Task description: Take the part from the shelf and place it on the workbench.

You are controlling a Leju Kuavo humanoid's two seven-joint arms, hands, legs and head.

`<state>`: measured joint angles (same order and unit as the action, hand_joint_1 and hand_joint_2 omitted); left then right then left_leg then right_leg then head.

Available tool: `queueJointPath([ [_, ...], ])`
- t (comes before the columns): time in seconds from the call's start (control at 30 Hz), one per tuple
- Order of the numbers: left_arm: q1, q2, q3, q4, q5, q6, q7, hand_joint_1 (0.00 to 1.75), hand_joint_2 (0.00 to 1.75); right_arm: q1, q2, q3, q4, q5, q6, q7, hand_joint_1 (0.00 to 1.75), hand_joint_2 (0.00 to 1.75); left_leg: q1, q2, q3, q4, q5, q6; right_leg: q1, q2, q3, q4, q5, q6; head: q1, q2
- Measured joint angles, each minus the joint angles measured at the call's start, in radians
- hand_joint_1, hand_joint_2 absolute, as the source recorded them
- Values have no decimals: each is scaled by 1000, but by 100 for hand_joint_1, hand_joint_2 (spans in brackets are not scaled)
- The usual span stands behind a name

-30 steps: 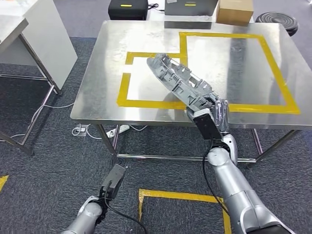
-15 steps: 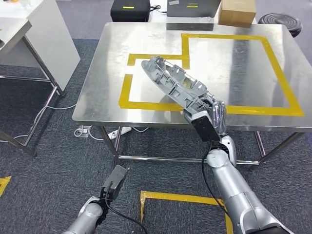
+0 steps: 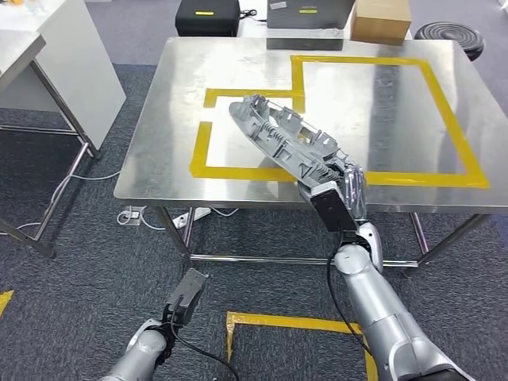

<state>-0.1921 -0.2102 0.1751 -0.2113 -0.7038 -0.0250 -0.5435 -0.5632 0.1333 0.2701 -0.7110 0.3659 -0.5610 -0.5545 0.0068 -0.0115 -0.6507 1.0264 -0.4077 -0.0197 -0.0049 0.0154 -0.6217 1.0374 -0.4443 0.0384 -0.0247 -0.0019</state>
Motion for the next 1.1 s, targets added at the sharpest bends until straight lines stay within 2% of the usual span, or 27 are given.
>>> queueJointPath([
  [0.07, 1, 0, 0, 0, 3, -1, 5, 0, 0, 3, 2, 0, -1, -31, 24, 5, 175, 175, 1, 0, 0, -4, -2, 12, -1, -1, -3, 1, -4, 8, 0, 0],
  [0.1, 1, 0, 0, 0, 6, -1, 8, 0, 0, 5, 4, 0, -3, -51, 41, 9, 175, 175, 3, 0, 2, -5, -2, 18, -2, -3, -11, 16, -16, 12, 2, 0],
  [0.13, 1, 0, 0, 0, 8, -1, 11, 0, 0, 6, 7, 0, -5, -77, 66, 17, 175, 175, 4, 0, 4, -7, -2, 24, -2, -4, -28, 52, -38, 15, 4, 0],
  [0.23, 3, 1, 0, 0, 18, 5, 18, 0, 0, 11, 17, -3, -10, -179, 170, 58, 175, 175, 4, 1, 7, -6, -5, 32, -2, -7, -117, 241, -121, 18, 7, 0],
  [0.27, 5, 3, 1, 0, 20, 8, 20, 0, 0, 12, 20, -5, -10, -208, 201, 70, 175, 175, 3, 1, 9, -6, -6, 33, -2, -7, -136, 278, -126, 18, 7, 0],
  [0.3, 6, 5, 1, 0, 23, 11, 21, 0, 0, 11, 23, -6, -10, -230, 225, 78, 175, 175, 3, 1, 13, -6, -8, 34, -2, -7, -139, 278, -111, 17, 7, 0],
  [0.33, 6, 6, 1, 0, 25, 14, 22, 0, 0, 8, 25, -7, -11, -246, 241, 84, 175, 175, 3, 1, 18, -6, -10, 33, -2, -7, -122, 240, -79, 16, 7, 0],
  [0.37, 6, 7, 1, 0, 27, 16, 22, 0, 0, 4, 29, -7, -11, -257, 252, 87, 175, 175, 4, 0, 23, -6, -12, 31, -3, -7, -90, 173, -40, 14, 7, 0],
  [0.4, 6, 7, 1, 0, 29, 16, 22, 0, 0, -1, 32, -7, -11, -264, 257, 88, 175, 175, 2, 0, 27, -6, -15, 28, -2, -7, -55, 105, -12, 13, 7, 0],
  [0.47, 5, 8, 1, 0, 33, 18, 22, 0, 0, -6, 38, -7, -15, -269, 263, 87, 175, 175, -1, -1, 28, -4, -16, 18, -1, -5, -9, 18, 9, 10, 5, 0],
  [0.57, 5, 9, 1, 0, 36, 20, 22, 0, 0, -1, 45, -4, -33, -273, 270, 83, 175, 175, 0, -2, 25, -7, -13, 4, 0, -2, -5, 4, 8, -1, 3, 0],
  [0.6, 5, 10, 1, 0, 37, 20, 22, 0, 0, 1, 47, -3, -41, -276, 273, 83, 175, 175, 0, -1, 21, 2, -21, -1, -2, -2, -4, 2, 10, -7, 1, 0],
  [0.67, 5, 10, 0, 0, 40, 22, 22, 0, 0, 5, 51, -2, -56, -282, 278, 81, 175, 175, 1, 0, -14, 77, -68, -11, -6, -3, -1, -2, 13, -17, -3, 0],
  [0.73, 7, 11, 0, 0, 40, 22, 22, 0, 0, 14, 52, 1, -68, -283, 287, 73, 175, 175, 2, 0, -74, 207, -125, -17, -5, -4, -2, -2, 13, -22, -6, 0],
  [0.77, 8, 12, 0, 0, 40, 22, 22, 0, 0, 20, 52, 3, -73, -283, 291, 69, 175, 175, 2, 0, -95, 252, -137, -18, -5, -4, -2, -2, 12, -22, -6, 0],
  [0.8, 9, 12, 0, 0, 40, 22, 22, 0, 0, 25, 52, 5, -78, -283, 293, 66, 175, 175, 2, 0, -102, 265, -130, -17, -5, -3, -2, -2, 12, -23, -6, 0],
  [0.83, 9, 13, 0, 0, 40, 21, 22, 0, 0, 28, 52, 8, -82, -283, 295, 64, 175, 175, 2, 0, -91, 242, -105, -15, -5, -2, -1, -2, 12, -23, -6, 0],
  [0.9, 8, 13, 0, 0, 40, 20, 22, 0, 0, 31, 52, 10, -90, -284, 300, 62, 175, 175, 2, 1, -33, 120, -38, -10, -4, 0, 0, -1, 11, -21, -6, 0],
  [0.93, 7, 13, 0, 0, 40, 20, 22, 0, 0, 31, 52, 11, -94, -285, 305, 60, 175, 175, 1, 1, -3, 58, -18, -7, -1, 1, -2, 0, 11, -18, -6, 0],
  [1.0, 6, 14, 0, 0, 41, 20, 22, 0, 0, 36, 52, 13, -103, -292, 316, 53, 175, 175, 0, 2, 23, -4, -11, 0, 3, 3, -8, -1, 13, -8, -5, 0],
  [1.1, 9, 15, 0, 0, 42, 22, 22, 0, 0, 50, 52, 16, -120, -301, 324, 47, 175, 175, 2, 1, 23, -13, -10, 14, 2, 2, -16, 1, 8, 7, -4, 0],
])
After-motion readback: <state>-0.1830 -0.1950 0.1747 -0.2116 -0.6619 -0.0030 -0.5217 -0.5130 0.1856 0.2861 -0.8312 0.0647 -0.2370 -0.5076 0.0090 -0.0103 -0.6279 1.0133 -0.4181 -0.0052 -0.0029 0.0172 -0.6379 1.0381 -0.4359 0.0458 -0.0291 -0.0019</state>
